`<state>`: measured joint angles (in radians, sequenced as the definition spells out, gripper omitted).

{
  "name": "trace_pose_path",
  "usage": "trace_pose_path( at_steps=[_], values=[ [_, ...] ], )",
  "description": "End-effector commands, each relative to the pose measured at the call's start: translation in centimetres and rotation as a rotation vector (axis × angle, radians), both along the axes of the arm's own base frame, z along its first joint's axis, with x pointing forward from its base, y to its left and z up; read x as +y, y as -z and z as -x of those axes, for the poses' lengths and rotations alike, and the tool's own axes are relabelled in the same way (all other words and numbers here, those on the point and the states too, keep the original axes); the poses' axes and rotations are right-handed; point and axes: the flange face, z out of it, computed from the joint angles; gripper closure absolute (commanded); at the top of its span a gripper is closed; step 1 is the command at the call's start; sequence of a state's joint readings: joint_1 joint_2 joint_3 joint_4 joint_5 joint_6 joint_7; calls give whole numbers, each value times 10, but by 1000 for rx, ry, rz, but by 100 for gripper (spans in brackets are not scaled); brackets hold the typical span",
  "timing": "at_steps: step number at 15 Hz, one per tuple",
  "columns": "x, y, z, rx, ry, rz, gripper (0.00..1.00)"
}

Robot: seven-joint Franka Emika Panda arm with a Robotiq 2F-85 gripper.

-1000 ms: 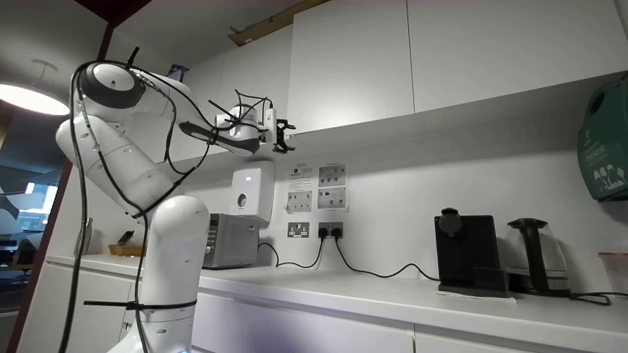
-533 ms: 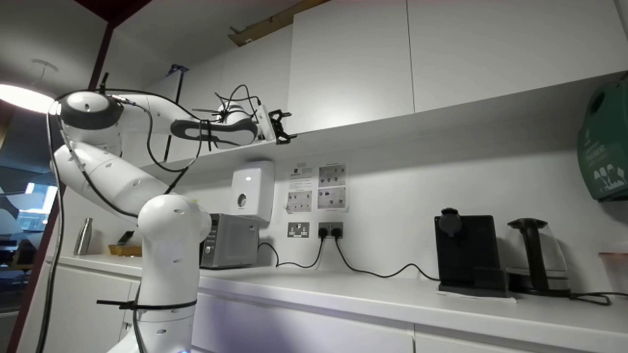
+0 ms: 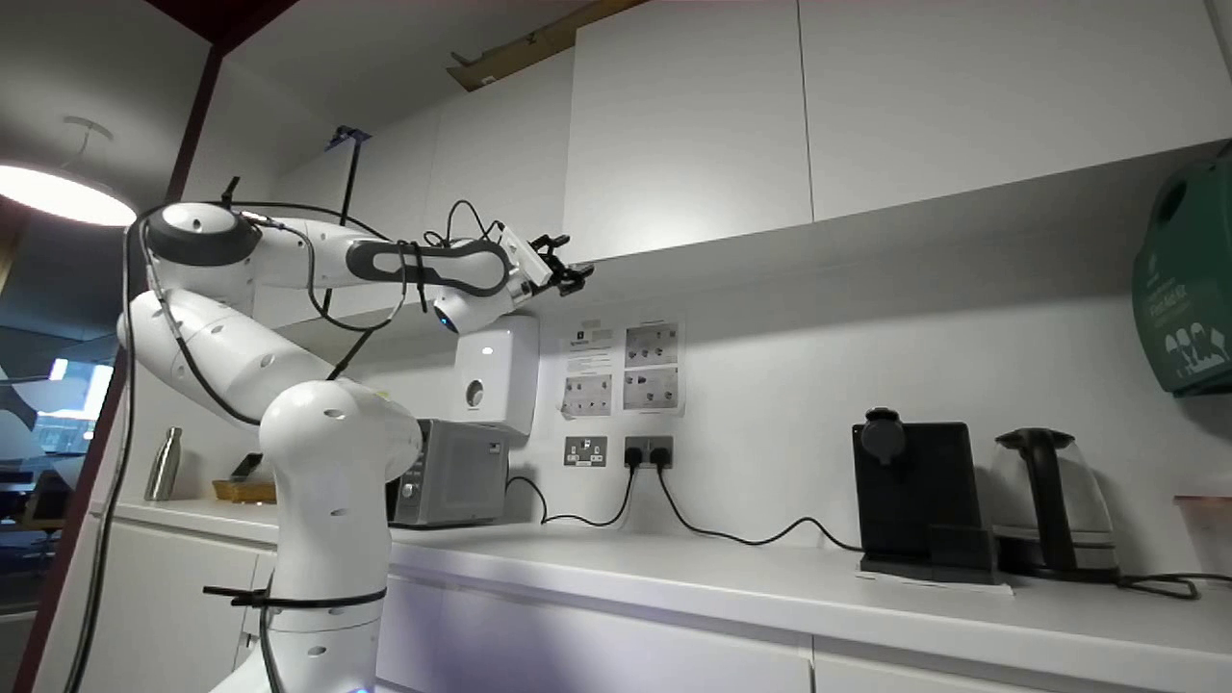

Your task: Open the cupboard fully

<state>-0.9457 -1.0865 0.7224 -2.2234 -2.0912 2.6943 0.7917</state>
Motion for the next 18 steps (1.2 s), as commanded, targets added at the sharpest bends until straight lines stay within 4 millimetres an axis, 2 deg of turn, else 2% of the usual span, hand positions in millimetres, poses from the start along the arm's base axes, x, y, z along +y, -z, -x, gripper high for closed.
trace_pose_path(
  at_steps=[1,5,10,18],
  values=[
    [3,-1,-31,-9,65,133,0],
    [20,9,-49,-46,66,165,0],
    [35,12,-58,-117,41,196,0],
    [22,16,-64,-107,-37,121,0]
  ],
)
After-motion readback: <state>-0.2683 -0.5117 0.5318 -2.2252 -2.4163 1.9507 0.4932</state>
